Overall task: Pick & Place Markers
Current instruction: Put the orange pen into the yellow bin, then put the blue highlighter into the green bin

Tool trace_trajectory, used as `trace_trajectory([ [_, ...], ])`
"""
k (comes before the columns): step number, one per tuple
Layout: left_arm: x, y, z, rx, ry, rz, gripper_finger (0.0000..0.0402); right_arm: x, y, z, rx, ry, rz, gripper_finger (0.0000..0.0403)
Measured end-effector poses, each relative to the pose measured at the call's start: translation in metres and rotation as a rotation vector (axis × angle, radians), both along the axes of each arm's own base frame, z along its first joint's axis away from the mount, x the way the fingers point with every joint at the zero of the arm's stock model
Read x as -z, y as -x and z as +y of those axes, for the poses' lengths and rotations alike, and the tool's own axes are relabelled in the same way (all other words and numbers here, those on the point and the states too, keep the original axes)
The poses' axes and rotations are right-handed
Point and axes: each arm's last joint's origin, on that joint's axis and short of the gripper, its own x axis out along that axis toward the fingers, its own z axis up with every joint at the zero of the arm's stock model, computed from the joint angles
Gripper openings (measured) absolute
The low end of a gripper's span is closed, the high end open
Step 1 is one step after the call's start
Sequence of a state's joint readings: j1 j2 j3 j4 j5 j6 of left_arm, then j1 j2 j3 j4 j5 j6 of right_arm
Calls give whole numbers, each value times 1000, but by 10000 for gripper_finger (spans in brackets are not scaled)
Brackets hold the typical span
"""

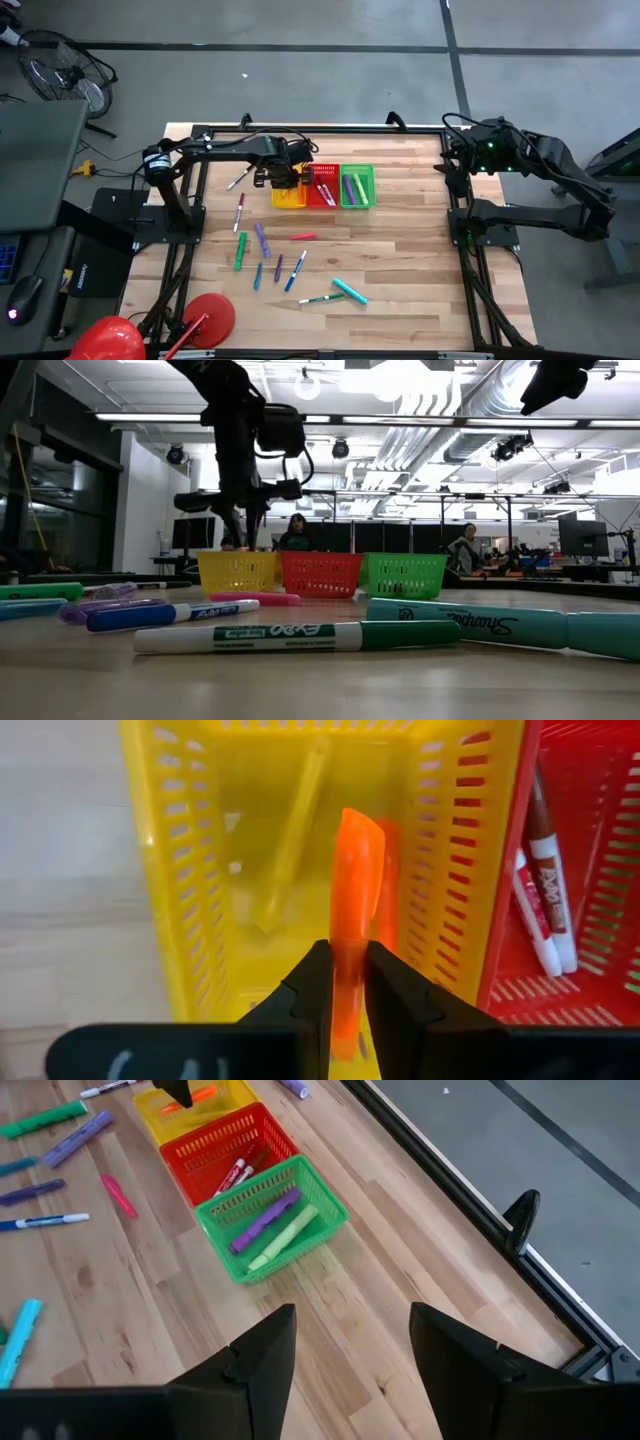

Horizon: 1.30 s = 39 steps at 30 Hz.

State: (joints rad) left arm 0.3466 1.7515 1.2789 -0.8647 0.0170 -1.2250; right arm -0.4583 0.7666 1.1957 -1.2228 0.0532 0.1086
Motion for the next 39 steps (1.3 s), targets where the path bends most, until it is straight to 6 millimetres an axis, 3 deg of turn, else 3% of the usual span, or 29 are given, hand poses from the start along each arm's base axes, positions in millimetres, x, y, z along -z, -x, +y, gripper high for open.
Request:
trace_trajectory([
  [11,0,0,0,18,3,-3,137,1,1,0,-9,2,14,186],
  [23,-1,-4,-4,35,-41,-13,147,2,3,1,-17,-3,41,186],
  [33,-53,-23,-35,153,-348,-226,147,4,5,3,-23,-17,66,186],
  [39,-74,-14,-56,181,-467,-246,147,6,11,7,-58,-60,75,186],
])
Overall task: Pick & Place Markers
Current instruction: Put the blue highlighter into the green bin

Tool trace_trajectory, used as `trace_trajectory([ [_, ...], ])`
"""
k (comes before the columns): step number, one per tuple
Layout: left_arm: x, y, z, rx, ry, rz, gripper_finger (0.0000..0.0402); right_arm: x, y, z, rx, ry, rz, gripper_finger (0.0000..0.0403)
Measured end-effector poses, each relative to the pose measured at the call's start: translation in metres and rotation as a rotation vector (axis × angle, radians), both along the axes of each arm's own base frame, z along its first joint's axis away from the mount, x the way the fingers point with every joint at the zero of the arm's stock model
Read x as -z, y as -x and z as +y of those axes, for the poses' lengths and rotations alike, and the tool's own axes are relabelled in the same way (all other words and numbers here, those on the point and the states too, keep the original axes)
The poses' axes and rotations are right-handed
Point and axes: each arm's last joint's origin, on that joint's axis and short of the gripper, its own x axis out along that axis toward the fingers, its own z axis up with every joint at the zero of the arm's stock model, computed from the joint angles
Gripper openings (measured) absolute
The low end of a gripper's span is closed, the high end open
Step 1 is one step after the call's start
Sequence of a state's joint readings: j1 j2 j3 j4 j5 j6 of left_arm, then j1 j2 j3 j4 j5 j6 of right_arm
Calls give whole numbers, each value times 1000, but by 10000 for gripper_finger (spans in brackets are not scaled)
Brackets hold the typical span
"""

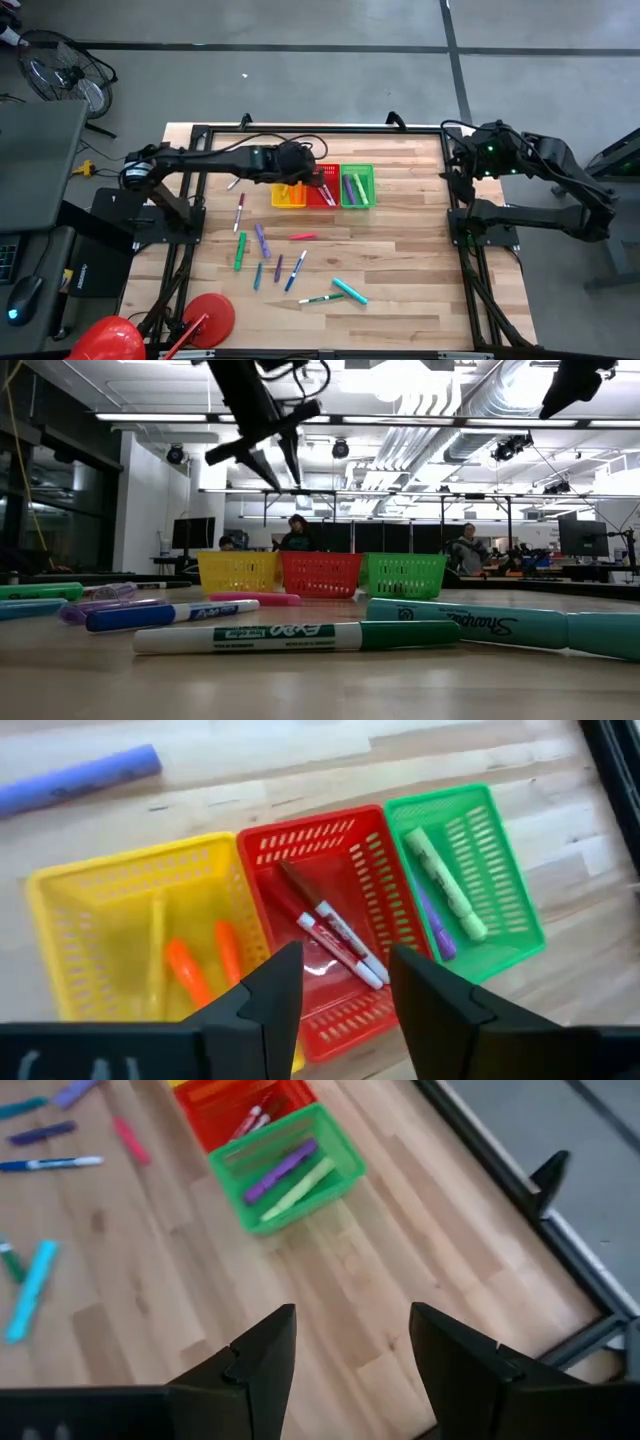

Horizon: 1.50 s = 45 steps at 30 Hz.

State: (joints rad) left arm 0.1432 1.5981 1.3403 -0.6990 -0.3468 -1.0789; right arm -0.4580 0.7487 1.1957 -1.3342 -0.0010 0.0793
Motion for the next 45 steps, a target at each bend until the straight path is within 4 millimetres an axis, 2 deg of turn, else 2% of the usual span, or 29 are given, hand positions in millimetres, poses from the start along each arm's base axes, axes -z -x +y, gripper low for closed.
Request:
trace_trajectory([
  [5,-10,0,-23,25,-69,-48,147,1,11,8,-51,-69,-32,186],
  [8,-9,-1,-39,29,-89,-48,147,11,18,13,-79,-107,-53,186],
  [11,-8,-1,-52,25,-94,-75,147,34,20,17,-115,-162,-66,186],
  [14,4,-2,-65,31,-84,-104,147,61,18,18,-161,-248,-96,186],
  [20,13,5,-90,39,-80,-212,147,112,4,21,-270,-489,-180,186],
  [23,20,13,-102,45,-128,-230,147,129,-3,23,-299,-549,-200,186],
  [28,10,34,-116,51,-177,-320,147,135,-23,31,-355,-591,-316,186],
  [34,-5,53,-128,161,-233,-349,147,134,-56,50,-366,-534,-438,186],
  [43,-30,76,-134,320,-331,-354,147,162,-113,101,-296,-493,-381,186],
  [45,-35,80,-134,347,-343,-365,147,169,-126,113,-268,-475,-323,186],
])
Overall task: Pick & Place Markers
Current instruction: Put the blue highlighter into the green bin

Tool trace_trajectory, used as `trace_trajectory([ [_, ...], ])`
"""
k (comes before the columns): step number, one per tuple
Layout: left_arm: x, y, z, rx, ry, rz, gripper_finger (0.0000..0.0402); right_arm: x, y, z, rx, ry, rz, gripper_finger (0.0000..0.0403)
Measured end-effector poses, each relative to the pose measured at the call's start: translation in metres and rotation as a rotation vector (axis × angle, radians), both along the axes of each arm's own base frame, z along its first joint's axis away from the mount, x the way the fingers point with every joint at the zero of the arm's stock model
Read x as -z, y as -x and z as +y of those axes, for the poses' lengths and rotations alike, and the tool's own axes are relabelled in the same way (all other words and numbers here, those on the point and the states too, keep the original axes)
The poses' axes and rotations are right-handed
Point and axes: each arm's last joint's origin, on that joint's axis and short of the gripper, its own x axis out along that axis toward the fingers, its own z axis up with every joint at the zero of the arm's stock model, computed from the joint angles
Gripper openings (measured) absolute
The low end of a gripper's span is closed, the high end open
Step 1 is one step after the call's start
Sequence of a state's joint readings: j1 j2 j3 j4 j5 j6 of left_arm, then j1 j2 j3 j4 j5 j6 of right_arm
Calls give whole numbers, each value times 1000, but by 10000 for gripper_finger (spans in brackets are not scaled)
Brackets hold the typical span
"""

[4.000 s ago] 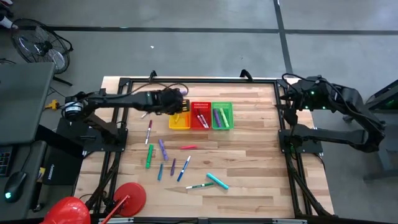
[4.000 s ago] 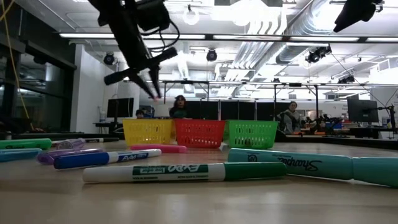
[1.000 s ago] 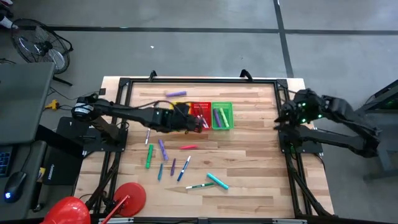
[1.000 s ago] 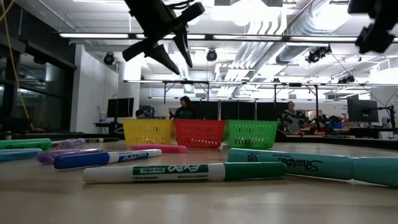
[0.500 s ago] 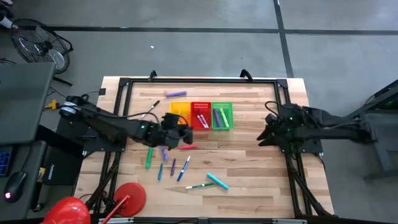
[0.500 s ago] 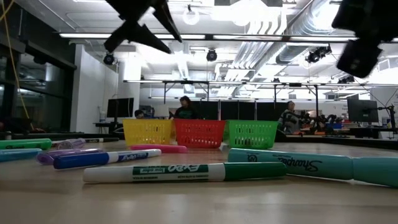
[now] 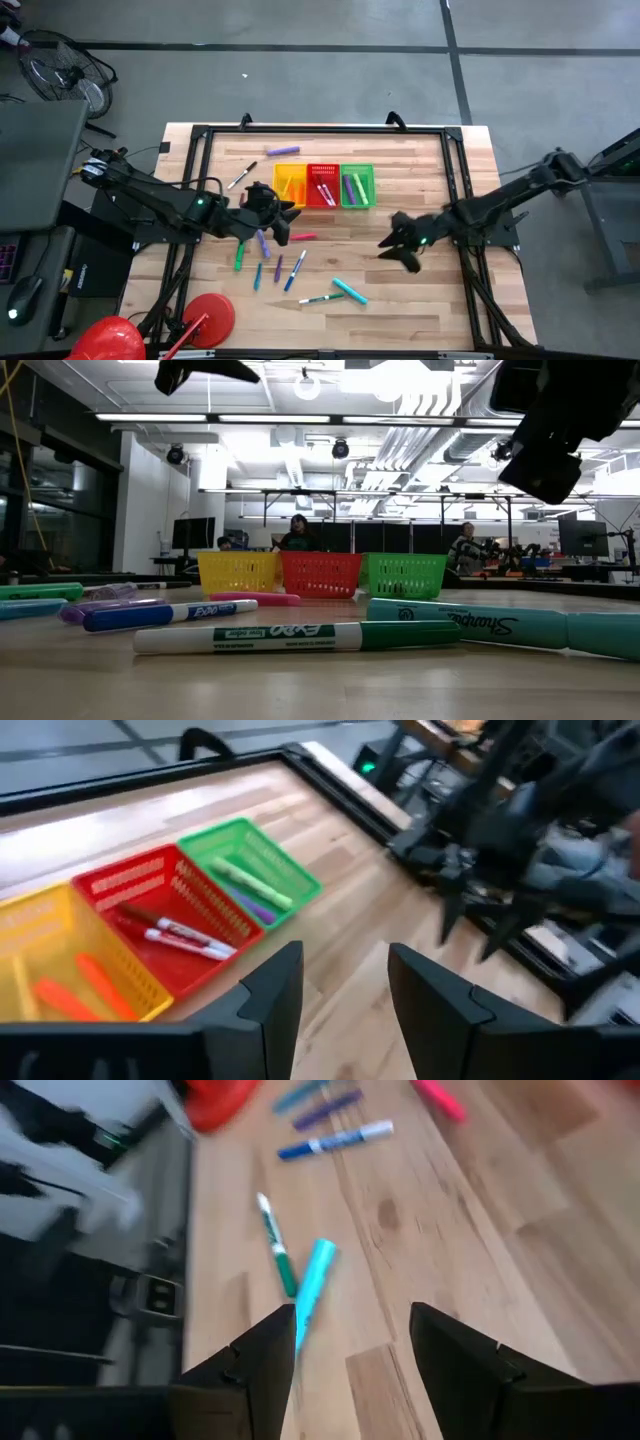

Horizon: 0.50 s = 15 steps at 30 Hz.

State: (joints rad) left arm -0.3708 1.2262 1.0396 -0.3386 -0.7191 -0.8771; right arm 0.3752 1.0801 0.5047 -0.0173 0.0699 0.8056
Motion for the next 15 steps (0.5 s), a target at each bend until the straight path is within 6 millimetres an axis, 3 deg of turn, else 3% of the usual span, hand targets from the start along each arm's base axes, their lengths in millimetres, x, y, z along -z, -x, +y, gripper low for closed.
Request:
trace_trajectory([
  [5,-5,4,0,94,-16,14,147,-5,-40,32,-13,73,72,186],
  [15,-7,4,-2,189,-23,25,147,5,-108,74,1,174,503,186],
])
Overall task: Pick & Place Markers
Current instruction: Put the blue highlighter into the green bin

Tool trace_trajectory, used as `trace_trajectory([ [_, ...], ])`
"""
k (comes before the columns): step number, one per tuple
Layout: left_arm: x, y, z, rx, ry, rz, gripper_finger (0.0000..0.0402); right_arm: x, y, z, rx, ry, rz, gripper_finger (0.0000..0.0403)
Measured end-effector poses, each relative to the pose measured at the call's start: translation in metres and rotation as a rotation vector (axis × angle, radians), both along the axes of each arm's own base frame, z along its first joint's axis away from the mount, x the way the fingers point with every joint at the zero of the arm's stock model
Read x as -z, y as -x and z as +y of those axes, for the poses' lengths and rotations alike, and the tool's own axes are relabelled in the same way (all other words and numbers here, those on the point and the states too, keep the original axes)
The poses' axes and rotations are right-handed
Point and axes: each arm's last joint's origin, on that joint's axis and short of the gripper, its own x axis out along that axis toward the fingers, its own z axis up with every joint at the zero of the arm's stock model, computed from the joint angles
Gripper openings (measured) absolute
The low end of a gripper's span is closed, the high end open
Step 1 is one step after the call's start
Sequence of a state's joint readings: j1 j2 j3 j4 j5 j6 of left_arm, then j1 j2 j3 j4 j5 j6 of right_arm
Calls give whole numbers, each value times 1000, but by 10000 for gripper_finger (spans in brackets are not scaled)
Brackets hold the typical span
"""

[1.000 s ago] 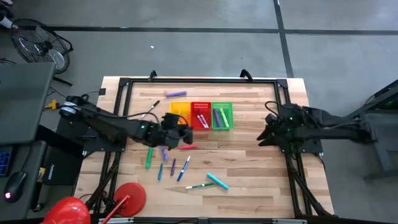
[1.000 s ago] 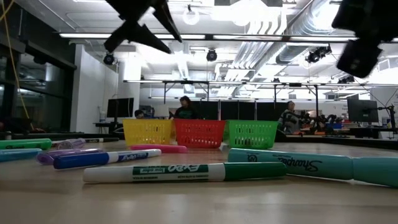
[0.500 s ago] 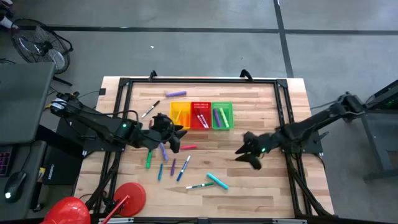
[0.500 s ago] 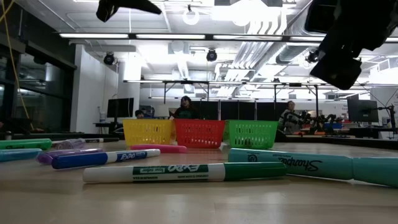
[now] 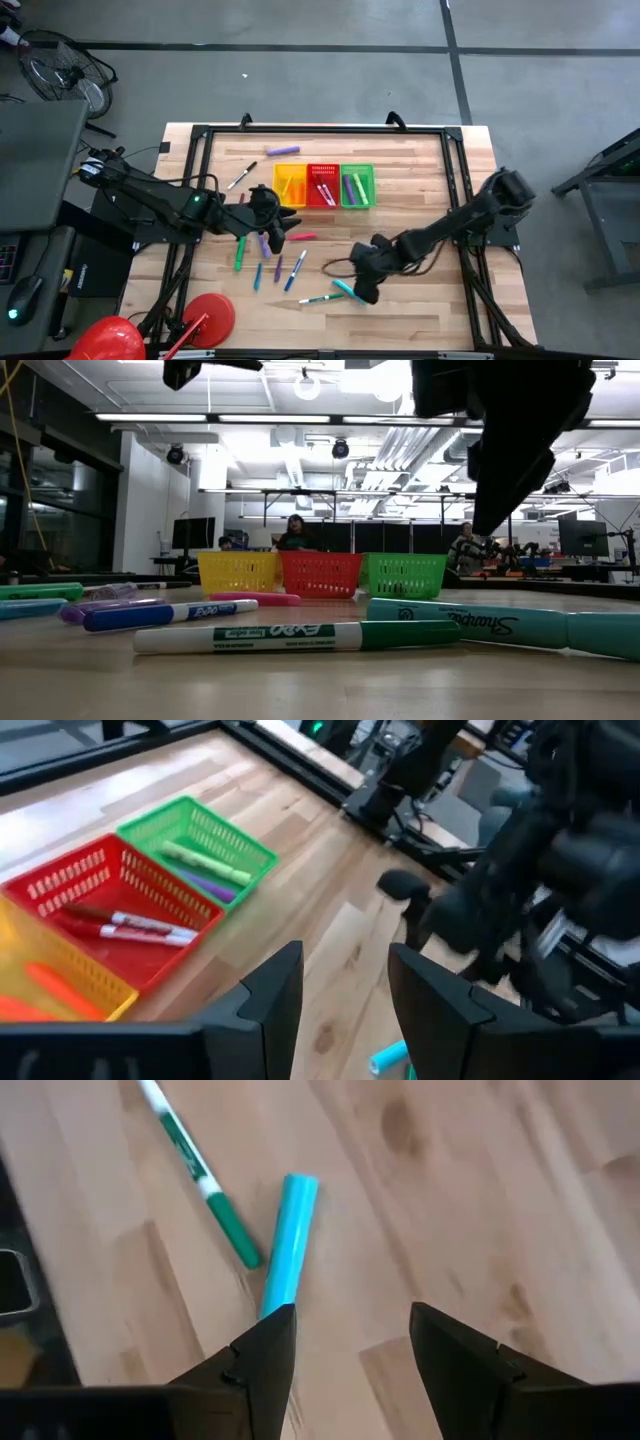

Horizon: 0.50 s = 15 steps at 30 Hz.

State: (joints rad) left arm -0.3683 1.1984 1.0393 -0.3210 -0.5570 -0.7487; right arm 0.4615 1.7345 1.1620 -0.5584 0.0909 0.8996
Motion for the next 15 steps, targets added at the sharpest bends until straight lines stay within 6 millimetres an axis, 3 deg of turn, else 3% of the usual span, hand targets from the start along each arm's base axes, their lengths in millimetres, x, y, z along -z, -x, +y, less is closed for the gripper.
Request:
trace_trajectory([
  [7,-7,-3,-2,42,-3,-62,147,12,-29,17,16,43,207,186],
  [15,-8,-4,-2,49,-13,-71,147,13,-48,32,34,21,240,186],
])
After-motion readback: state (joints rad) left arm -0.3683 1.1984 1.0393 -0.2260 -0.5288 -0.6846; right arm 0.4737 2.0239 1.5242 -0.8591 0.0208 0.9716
